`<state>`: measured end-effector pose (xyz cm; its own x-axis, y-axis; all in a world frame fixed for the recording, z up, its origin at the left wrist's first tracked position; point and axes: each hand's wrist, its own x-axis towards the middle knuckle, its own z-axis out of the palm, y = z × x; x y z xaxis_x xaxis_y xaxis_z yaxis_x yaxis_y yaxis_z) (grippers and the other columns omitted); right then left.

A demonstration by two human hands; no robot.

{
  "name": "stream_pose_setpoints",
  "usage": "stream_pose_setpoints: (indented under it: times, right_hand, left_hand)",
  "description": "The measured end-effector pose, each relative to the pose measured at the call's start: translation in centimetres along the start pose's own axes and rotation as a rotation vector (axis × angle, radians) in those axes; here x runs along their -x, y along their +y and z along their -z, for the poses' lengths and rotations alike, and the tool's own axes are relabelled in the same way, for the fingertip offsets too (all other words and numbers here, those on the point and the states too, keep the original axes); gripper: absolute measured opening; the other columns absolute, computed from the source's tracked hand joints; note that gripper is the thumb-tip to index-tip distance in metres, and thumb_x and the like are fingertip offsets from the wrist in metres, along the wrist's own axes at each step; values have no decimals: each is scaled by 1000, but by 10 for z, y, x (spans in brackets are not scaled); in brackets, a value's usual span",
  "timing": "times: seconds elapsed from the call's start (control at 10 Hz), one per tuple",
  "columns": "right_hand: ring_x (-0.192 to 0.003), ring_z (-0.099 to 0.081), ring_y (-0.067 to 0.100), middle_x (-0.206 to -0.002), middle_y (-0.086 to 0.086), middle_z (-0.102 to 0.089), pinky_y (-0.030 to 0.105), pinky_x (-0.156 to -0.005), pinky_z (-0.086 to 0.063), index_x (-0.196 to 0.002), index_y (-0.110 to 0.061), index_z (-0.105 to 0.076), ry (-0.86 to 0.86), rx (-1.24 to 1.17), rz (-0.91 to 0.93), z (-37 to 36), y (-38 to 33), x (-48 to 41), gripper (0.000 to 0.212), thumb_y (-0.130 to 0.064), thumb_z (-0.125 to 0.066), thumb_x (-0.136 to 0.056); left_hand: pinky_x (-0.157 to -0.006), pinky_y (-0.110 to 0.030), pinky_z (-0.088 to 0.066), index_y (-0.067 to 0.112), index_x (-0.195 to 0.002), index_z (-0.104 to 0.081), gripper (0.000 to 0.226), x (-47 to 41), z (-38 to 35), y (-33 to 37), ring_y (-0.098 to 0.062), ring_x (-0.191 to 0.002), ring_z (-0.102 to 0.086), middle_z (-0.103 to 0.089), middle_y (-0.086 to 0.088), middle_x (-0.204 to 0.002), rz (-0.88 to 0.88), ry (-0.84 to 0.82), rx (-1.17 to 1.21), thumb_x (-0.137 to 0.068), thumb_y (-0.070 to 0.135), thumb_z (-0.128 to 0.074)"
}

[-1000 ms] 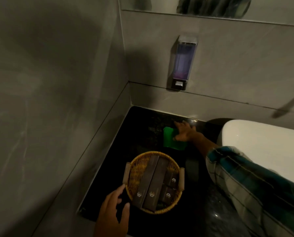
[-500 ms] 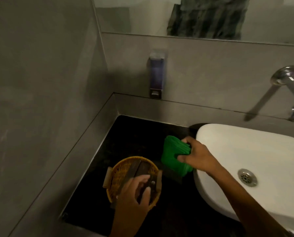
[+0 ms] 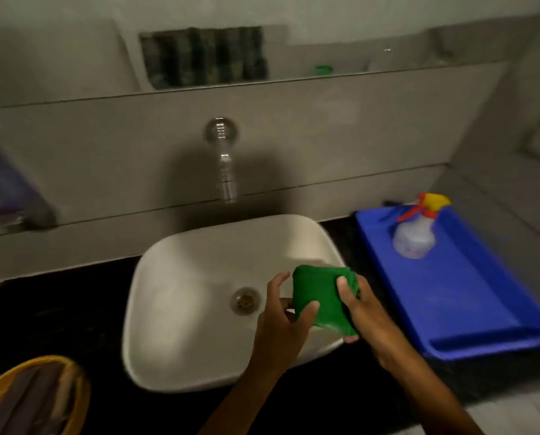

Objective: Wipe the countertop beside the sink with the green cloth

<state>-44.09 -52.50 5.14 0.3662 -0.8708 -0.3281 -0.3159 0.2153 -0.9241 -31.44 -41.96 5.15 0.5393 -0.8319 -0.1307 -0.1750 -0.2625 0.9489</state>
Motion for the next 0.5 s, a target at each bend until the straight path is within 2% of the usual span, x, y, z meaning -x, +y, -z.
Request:
stream_pose_setpoints:
  times: [0.1,0.2,0.3,0.4,0.5]
  right_hand:
    - [-76,-66,24,-95,10,-67,37,-63,-56,-121,-30,-38,250,54,3,86,33,-29,54,-11,-71,-82]
    - [-87,-66,35,-97,19,-68,46,-80,-55,-114,-21,-49,353,189,48,143,54,-46,47,0,-71,-78]
    - [-105,-59,34,-100,9,-67,33,-89,-43,-103,-13,-66,366,470,60,209,82,-69,23,-3,-67,-82]
    - [-117,-53,33,-114,15,-64,32,-95,-39,-106,-16,-69,284,648,0,235,101,-83,20,-11,-60,-89]
    - [-137,-31,28,-145,9,-40,44,-110,-24,-118,-30,-65,222,943,-210,251,123,-91,30,-34,-48,-93]
  left_hand:
    - [-80,-36,-55,35,-120,-51,40,-22,-98,16,-23,-83,-69,-73,-3,-93,-126,-122,-159,-83,36,-66]
    - [-91,-36,-51,27,-126,-53,37,-36,-159,22,-29,-103,-65,-70,-12,-113,-214,-248,-269,-90,36,-57]
    - [-99,-41,-42,23,-138,-42,47,-54,-236,22,-34,-120,-54,-59,-19,-132,-265,-459,-488,-95,41,-44]
    - [-106,-51,-33,20,-137,-44,52,-50,-267,15,-35,-129,-45,-55,-23,-134,-319,-557,-759,-95,49,-37]
    - [-107,-54,-37,25,-100,-74,48,-41,-285,-1,-27,-127,-53,-68,-15,-122,-509,-432,-1076,-85,61,-44]
